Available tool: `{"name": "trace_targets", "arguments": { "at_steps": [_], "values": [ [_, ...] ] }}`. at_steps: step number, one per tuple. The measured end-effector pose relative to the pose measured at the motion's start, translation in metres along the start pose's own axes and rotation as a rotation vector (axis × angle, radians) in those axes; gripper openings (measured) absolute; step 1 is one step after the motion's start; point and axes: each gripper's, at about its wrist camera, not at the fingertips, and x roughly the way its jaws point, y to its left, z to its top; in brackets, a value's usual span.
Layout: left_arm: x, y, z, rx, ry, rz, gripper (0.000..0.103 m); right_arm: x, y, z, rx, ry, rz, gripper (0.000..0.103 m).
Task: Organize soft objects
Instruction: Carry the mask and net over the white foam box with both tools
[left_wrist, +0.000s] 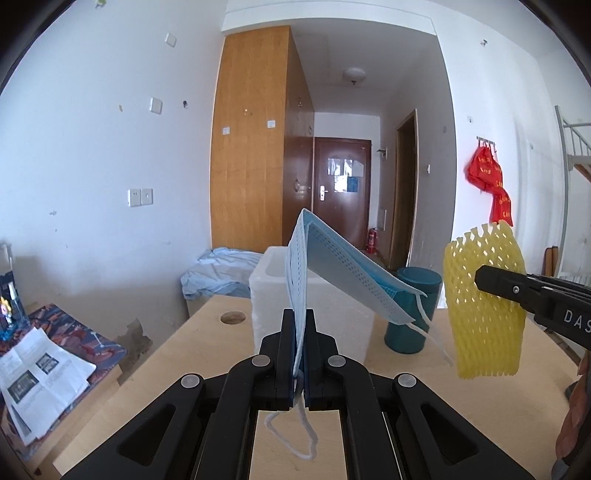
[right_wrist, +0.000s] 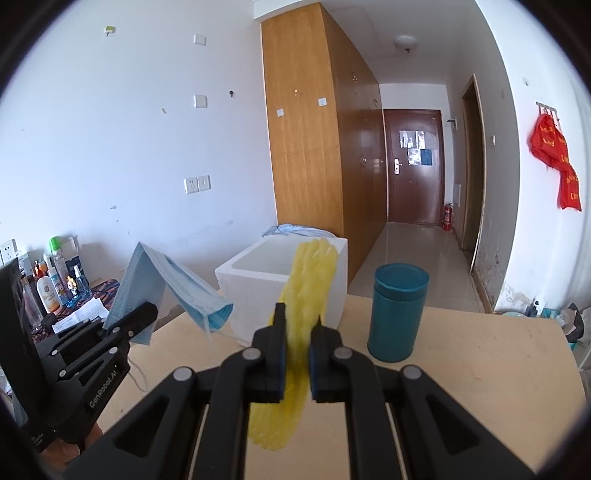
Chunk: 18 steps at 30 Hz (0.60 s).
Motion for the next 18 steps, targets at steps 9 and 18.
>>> {"name": "trace_targets", "arguments": {
  "at_steps": [9,18],
  "values": [
    [0.018,0.003,0.013,0.016,0.005,0.014,0.002,0.022,0.002,0.009,0.01,0.033,0.0,0.012],
    [0.05,0.009,0.026,0.017,0.043,0.032,0.002,0.045,0.009,0.025,-0.017,0.063,-0.017,0.012]
  ]
}}
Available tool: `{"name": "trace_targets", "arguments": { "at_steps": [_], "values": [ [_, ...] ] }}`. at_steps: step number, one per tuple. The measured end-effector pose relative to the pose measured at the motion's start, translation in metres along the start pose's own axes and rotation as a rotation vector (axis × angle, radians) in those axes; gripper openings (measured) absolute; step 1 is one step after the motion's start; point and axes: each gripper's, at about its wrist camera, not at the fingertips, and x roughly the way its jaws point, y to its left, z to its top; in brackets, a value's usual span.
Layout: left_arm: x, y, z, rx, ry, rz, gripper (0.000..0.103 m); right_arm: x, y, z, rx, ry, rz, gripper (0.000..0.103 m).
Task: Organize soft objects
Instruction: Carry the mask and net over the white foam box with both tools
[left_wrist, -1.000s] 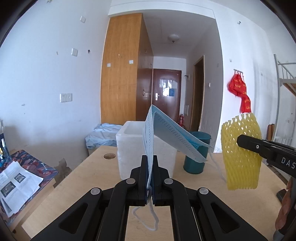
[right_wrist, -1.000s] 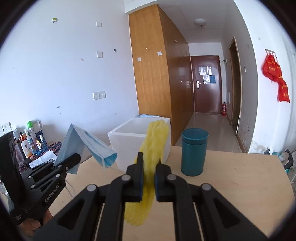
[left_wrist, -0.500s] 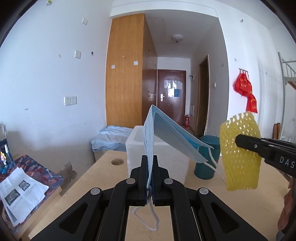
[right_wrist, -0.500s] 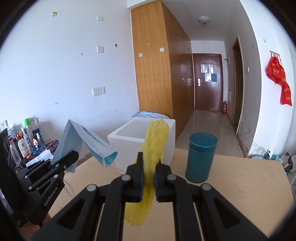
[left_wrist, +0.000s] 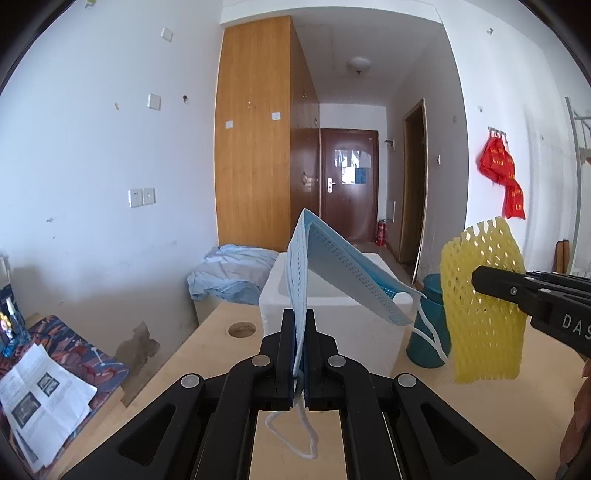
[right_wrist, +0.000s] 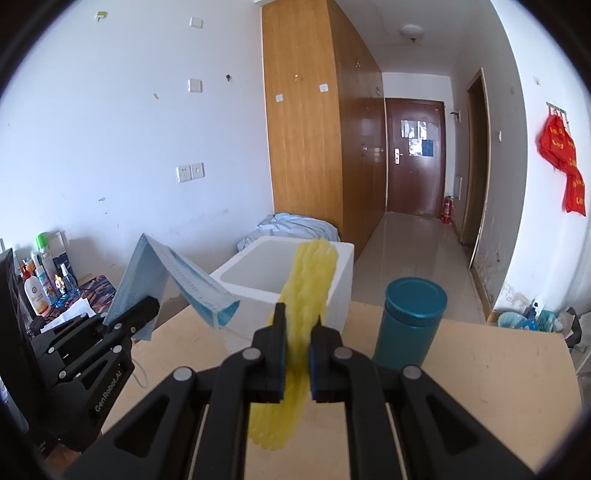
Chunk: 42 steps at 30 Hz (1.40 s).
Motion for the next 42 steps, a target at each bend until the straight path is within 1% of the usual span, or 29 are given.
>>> {"name": "trace_targets", "arguments": {
  "at_steps": [6,11,15,22,30,33,37,42],
  "values": [
    [0.019,-0.003,0.013,0.009,0.006,0.022,0.002,0.017,-0.004,0.011,-0.001,0.012,0.004,0.012],
    [0.037,-0.006,0.02,0.016,0.015,0.018,0.002,0.027,-0.011,0.018,-0.003,-0.001,0.009,0.012],
    [0.053,-0.01,0.025,0.027,0.01,0.044,0.002,0.039,-0.017,0.027,0.004,-0.015,0.01,0.012],
    [0.077,-0.009,0.034,0.011,0.014,0.058,0.003,0.063,-0.026,0.037,0.025,-0.005,0.033,0.012],
    [0.105,-0.008,0.046,-0.003,0.033,0.043,0.003,0.08,-0.038,0.048,0.041,-0.017,0.038,0.012],
    [0.114,-0.008,0.05,0.0,0.024,0.06,0.003,0.087,-0.04,0.051,0.046,-0.016,0.042,0.012],
    [0.125,-0.006,0.053,-0.002,0.03,0.067,0.003,0.099,-0.039,0.051,0.043,-0.006,0.046,0.012],
    [0.141,-0.006,0.05,-0.004,0.059,0.053,0.002,0.112,-0.038,0.05,0.023,0.016,0.046,0.012]
  ]
}}
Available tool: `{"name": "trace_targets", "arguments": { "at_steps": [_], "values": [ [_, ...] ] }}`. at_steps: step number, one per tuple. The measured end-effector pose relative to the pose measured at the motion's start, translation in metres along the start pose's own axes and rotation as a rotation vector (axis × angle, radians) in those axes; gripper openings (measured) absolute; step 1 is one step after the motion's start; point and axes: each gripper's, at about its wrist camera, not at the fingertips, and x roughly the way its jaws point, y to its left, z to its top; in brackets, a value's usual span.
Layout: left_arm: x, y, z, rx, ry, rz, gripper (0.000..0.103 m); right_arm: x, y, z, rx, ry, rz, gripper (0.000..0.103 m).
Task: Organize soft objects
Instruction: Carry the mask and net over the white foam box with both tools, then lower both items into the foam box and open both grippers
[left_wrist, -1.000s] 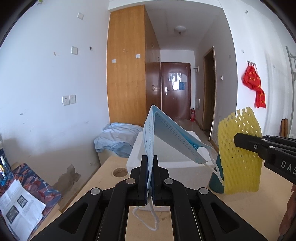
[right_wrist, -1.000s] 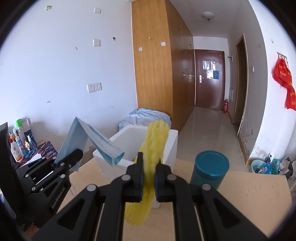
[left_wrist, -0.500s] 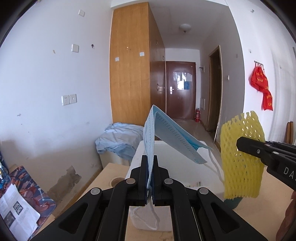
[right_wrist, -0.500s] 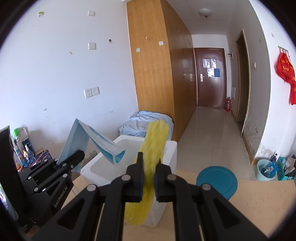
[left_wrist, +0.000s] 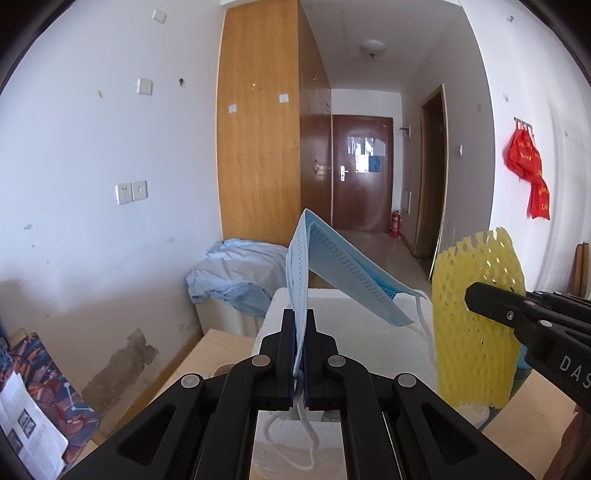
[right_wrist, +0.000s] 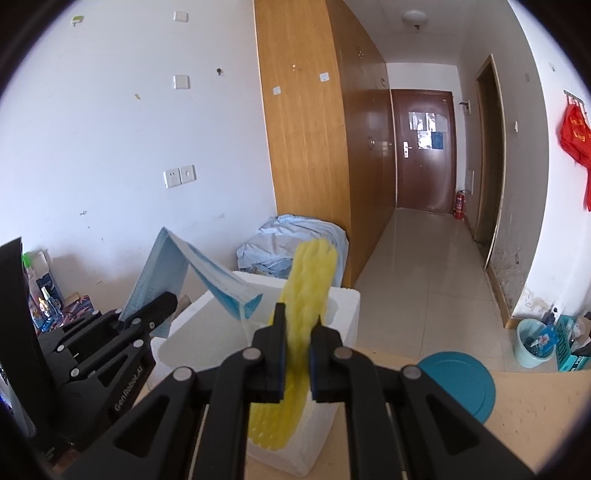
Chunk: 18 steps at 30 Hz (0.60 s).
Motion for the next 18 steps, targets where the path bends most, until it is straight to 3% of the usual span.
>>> {"name": "trace_targets", "arguments": {
  "at_steps": [18],
  "values": [
    [0.034,0.003,-0.005,0.012,0.065,-0.05,0.003,0.023,-0.003,0.007,-0.011,0.046,0.007,0.012]
  ]
}}
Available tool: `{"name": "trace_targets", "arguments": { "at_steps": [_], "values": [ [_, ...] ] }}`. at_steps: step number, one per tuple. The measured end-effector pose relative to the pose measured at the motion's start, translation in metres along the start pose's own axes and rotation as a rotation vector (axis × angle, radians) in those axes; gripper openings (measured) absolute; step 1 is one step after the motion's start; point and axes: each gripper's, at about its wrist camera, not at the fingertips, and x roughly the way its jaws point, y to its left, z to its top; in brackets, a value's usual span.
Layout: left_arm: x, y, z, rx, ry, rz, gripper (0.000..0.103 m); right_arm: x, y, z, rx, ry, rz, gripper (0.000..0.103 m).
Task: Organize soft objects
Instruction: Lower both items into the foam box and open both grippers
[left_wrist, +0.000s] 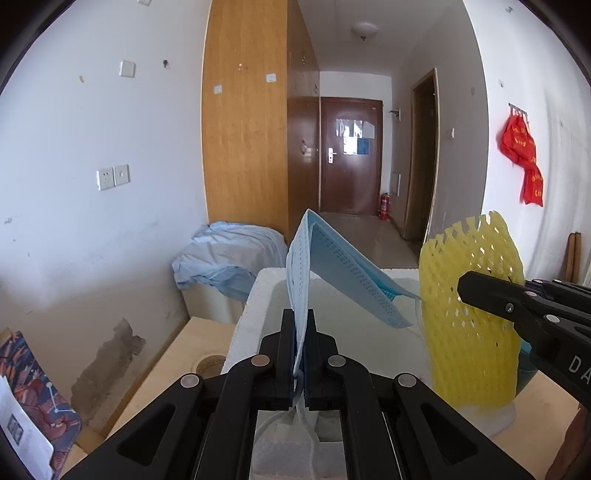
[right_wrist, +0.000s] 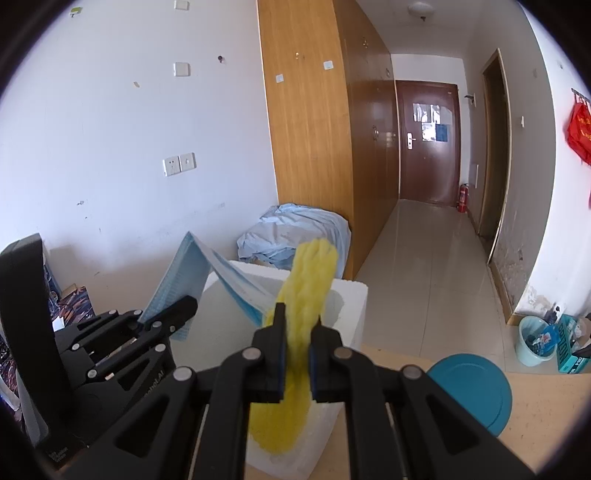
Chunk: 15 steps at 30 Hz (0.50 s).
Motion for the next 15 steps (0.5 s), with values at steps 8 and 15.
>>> {"name": "trace_targets", "arguments": {
  "at_steps": [8,15],
  "values": [
    [0.0008,-0.0005,0.0016,0.018,-0.007,0.028,0.041,0.0014,0.0002,0.0006,-0.001,0.002,0.004,0.012],
    [-0.0065,-0.0002,0.0027,0.018,-0.041,0.043,0.06,0.0014,-0.0005,-0.0005,0.0,0.001,0.006,0.012]
  ]
}}
